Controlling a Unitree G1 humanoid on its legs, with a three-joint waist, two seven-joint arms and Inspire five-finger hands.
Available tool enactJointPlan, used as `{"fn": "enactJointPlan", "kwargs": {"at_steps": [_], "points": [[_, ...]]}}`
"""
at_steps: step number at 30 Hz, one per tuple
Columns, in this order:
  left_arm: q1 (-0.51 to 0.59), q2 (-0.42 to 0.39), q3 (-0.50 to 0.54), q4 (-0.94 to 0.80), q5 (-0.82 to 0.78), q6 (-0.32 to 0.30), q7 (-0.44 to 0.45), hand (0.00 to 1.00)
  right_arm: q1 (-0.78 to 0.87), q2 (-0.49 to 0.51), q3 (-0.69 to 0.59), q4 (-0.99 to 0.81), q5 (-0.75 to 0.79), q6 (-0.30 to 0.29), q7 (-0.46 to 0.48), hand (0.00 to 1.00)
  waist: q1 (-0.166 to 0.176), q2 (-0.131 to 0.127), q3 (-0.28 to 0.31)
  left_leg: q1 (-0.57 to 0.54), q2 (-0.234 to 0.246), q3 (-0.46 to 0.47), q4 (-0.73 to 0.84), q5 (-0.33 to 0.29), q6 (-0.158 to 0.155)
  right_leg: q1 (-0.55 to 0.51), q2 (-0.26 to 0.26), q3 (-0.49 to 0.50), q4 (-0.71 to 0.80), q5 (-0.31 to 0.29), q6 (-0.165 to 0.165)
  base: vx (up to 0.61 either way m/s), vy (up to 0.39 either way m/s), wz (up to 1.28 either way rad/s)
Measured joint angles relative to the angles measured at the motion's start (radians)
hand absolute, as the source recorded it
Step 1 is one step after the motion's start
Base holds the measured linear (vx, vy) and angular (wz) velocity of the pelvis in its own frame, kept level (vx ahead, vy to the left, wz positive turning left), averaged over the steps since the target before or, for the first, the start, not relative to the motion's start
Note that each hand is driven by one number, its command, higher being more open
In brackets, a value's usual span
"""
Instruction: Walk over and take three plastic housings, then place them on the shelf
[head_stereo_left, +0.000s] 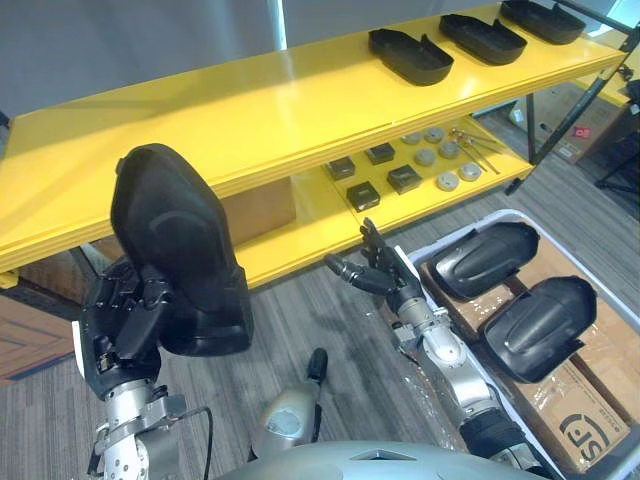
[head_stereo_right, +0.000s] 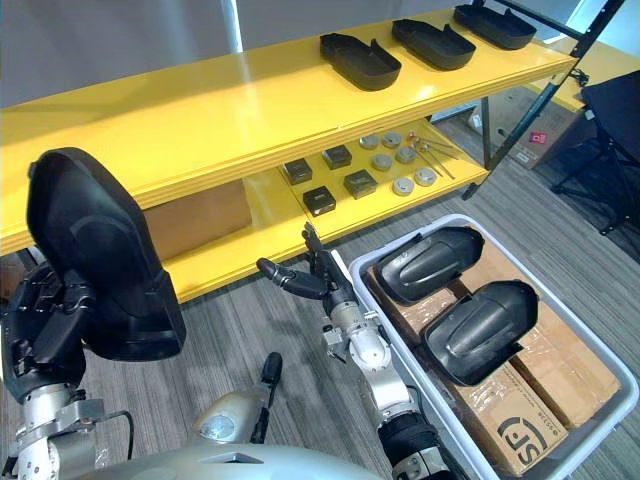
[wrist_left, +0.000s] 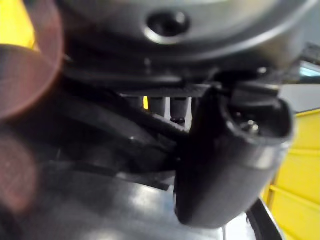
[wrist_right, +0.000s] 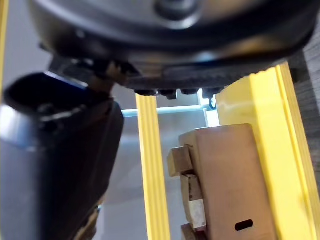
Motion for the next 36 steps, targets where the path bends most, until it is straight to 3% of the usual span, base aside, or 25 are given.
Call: {"fn": "enactJointPlan", "kwargs": {"at_steps": [2,4,6,7,8,9,10,13,17,18,19,21,22,23,25,26,27,28,29,31,33,35,36], "points": [[-0.023,0.025,-0.026,-0.010,0.009,0.014,-0.005,0.00,0.000,-0.001,0.000,0.000,0.000,-0.019,-0.003,1.00,-0.016,0.000,0.000,-0.004,-0.018,-0.044,0.000,-0.001,0.002,-0.003,-0.006,0.021,0.046,-0.035,-0.012,-0.05,-0.029,0.62],[-0.064,0.059,-0.049,-0.030,0.026,0.035,-0.027,0.00,0.002,-0.003,0.000,-0.001,0.000,-0.034,-0.025,1.00,-0.050,0.000,0.001,-0.015,-0.047,-0.124,-0.001,-0.002,0.000,-0.025,-0.003,0.121,0.129,-0.073,-0.043,-0.07,-0.049,1.22],[-0.098,0.098,-0.075,-0.033,0.036,0.037,-0.051,0.00,0.004,-0.015,0.000,-0.002,0.001,-0.041,-0.045,1.00,-0.051,0.005,0.005,-0.027,-0.062,-0.177,0.000,-0.030,-0.031,-0.035,0.014,0.161,0.170,-0.087,-0.066,-0.05,-0.066,1.04],[-0.104,0.108,-0.081,-0.033,0.037,0.038,-0.053,0.00,0.004,-0.016,0.001,-0.002,0.000,-0.042,-0.046,1.00,-0.048,-0.002,0.007,-0.034,-0.069,-0.173,0.001,-0.067,-0.046,-0.031,0.014,0.157,0.157,-0.088,-0.068,-0.02,-0.032,0.72],[-0.122,0.126,-0.081,-0.036,0.036,0.038,-0.056,0.00,0.003,-0.003,0.000,-0.007,0.000,-0.047,-0.046,1.00,-0.047,-0.054,0.021,-0.073,-0.089,-0.136,0.046,-0.119,-0.037,-0.026,-0.017,0.150,0.112,-0.108,-0.094,0.02,-0.036,0.63],[-0.132,0.130,-0.073,-0.037,0.035,0.038,-0.060,0.00,-0.009,-0.008,0.000,-0.022,0.000,-0.053,-0.040,1.00,-0.039,-0.046,0.046,-0.145,-0.108,-0.104,0.275,-0.116,0.022,-0.015,-0.015,0.141,0.084,-0.129,-0.041,0.02,-0.043,0.65],[-0.124,0.132,-0.068,-0.034,0.034,0.043,-0.060,0.00,-0.011,-0.017,0.000,-0.031,-0.003,-0.053,-0.039,1.00,-0.047,-0.018,0.062,-0.143,-0.090,-0.116,0.288,-0.148,-0.009,-0.013,0.013,0.147,0.097,-0.132,-0.038,-0.01,-0.063,0.49],[-0.098,0.124,-0.067,-0.033,0.021,0.056,-0.052,0.00,-0.012,-0.018,0.008,-0.031,-0.002,-0.054,-0.035,1.00,-0.045,-0.012,0.067,-0.107,-0.088,-0.144,0.164,-0.073,0.000,-0.034,0.023,0.153,0.101,-0.122,-0.033,-0.09,-0.037,0.26],[-0.077,0.107,-0.067,-0.033,0.021,0.056,-0.037,0.00,-0.019,-0.023,0.002,-0.032,0.001,-0.056,-0.046,1.00,-0.026,0.006,0.082,-0.088,-0.084,-0.134,0.151,-0.077,-0.020,-0.031,0.027,0.162,0.115,-0.131,-0.049,-0.09,0.009,-0.02],[-0.095,0.102,-0.066,-0.030,0.021,0.056,-0.035,0.00,-0.020,-0.011,-0.006,-0.032,0.004,-0.059,-0.057,1.00,-0.026,-0.015,0.114,-0.105,-0.084,-0.093,0.246,-0.160,0.000,-0.015,-0.006,0.153,0.110,-0.137,-0.059,-0.05,0.044,-0.05],[-0.093,0.100,-0.059,-0.033,0.020,0.053,-0.035,0.00,-0.019,-0.009,-0.002,-0.032,0.006,-0.059,-0.060,1.00,-0.015,-0.017,0.130,-0.123,-0.083,-0.080,0.400,-0.207,0.028,-0.004,-0.012,0.161,0.119,-0.138,-0.060,-0.02,0.048,-0.08],[-0.090,0.099,-0.038,-0.032,0.020,0.056,-0.037,0.00,-0.018,0.002,0.000,-0.031,0.006,-0.060,-0.064,1.00,-0.019,-0.016,0.145,-0.129,-0.082,-0.066,0.512,-0.322,0.016,0.014,-0.020,0.163,0.155,-0.159,-0.068,0.02,0.052,-0.06],[-0.090,0.098,-0.034,-0.031,0.020,0.058,-0.036,0.00,-0.016,0.006,0.000,-0.030,0.005,-0.060,-0.070,1.00,-0.019,-0.020,0.147,-0.128,-0.085,-0.062,0.525,-0.339,0.019,0.015,-0.027,0.166,0.168,-0.163,-0.074,0.05,0.096,-0.03],[-0.091,0.091,-0.027,-0.030,0.021,0.062,-0.033,0.00,-0.015,0.013,-0.003,-0.030,-0.002,-0.061,-0.083,1.00,-0.019,-0.023,0.148,-0.126,-0.084,-0.060,0.541,-0.361,0.031,0.002,-0.046,0.179,0.238,-0.154,-0.075,0.11,0.141,-0.03],[-0.099,0.089,-0.020,-0.030,0.040,0.073,-0.016,0.00,-0.014,0.025,-0.011,-0.030,-0.003,-0.069,-0.099,1.00,-0.023,-0.020,0.148,-0.120,-0.088,-0.059,0.546,-0.374,0.048,-0.086,-0.092,0.231,0.417,-0.115,-0.135,0.11,0.206,-0.04],[-0.102,0.091,-0.004,-0.030,0.041,0.075,-0.010,0.00,-0.015,0.033,-0.014,-0.030,-0.004,-0.082,-0.100,1.00,-0.024,-0.024,0.146,-0.097,-0.089,-0.053,0.514,-0.378,0.051,-0.162,-0.116,0.284,0.549,-0.038,-0.184,0.08,0.206,-0.16],[-0.102,0.091,0.007,-0.030,0.042,0.076,0.001,0.00,-0.016,0.039,-0.015,-0.030,-0.012,-0.091,-0.103,1.00,-0.025,-0.025,0.145,-0.075,-0.091,-0.053,0.477,-0.376,0.053,-0.203,-0.124,0.323,0.605,0.030,-0.199,0.09,0.160,-0.15],[-0.102,0.091,0.014,-0.030,0.042,0.076,0.009,0.00,-0.016,0.042,-0.017,-0.030,-0.020,-0.097,-0.104,1.00,-0.027,-0.025,0.145,-0.055,-0.094,-0.060,0.446,-0.374,0.056,-0.229,-0.124,0.354,0.638,0.084,-0.197,0.15,0.173,0.03],[-0.112,0.092,0.031,-0.033,0.041,0.075,0.043,0.00,-0.020,0.048,-0.022,-0.032,-0.040,-0.112,-0.107,1.00,-0.044,-0.020,0.144,-0.004,-0.096,-0.097,0.358,-0.346,0.088,-0.299,-0.090,0.415,0.681,0.039,-0.160,0.14,0.127,0.14],[-0.135,0.093,0.036,-0.033,0.036,0.075,0.061,0.00,-0.020,0.043,-0.027,-0.040,-0.042,-0.115,-0.107,1.00,-0.054,-0.013,0.143,0.024,-0.096,-0.125,0.310,-0.323,0.089,-0.349,-0.048,0.424,0.629,-0.020,-0.140,0.10,0.079,0.21],[-0.162,0.090,0.030,-0.033,0.036,0.076,0.071,0.00,-0.021,0.030,-0.050,-0.049,-0.042,-0.114,-0.098,1.00,-0.052,-0.006,0.143,0.056,-0.097,-0.146,0.262,-0.296,0.086,-0.414,0.009,0.436,0.513,-0.034,-0.143,0.10,0.053,0.18],[-0.179,0.088,0.011,-0.032,0.034,0.076,0.079,0.00,-0.023,0.017,-0.095,-0.065,-0.040,-0.114,-0.089,1.00,-0.060,0.005,0.145,0.081,-0.101,-0.170,0.215,-0.284,0.083,-0.497,0.076,0.489,0.370,-0.007,-0.112,0.12,0.016,0.35],[-0.180,0.087,-0.007,-0.030,0.035,0.075,0.078,0.00,-0.018,0.008,-0.125,-0.081,-0.039,-0.114,-0.088,1.00,-0.083,0.008,0.144,0.094,-0.110,-0.198,0.192,-0.284,0.083,-0.546,0.107,0.544,0.268,0.049,-0.083,0.17,-0.036,0.73]]}}
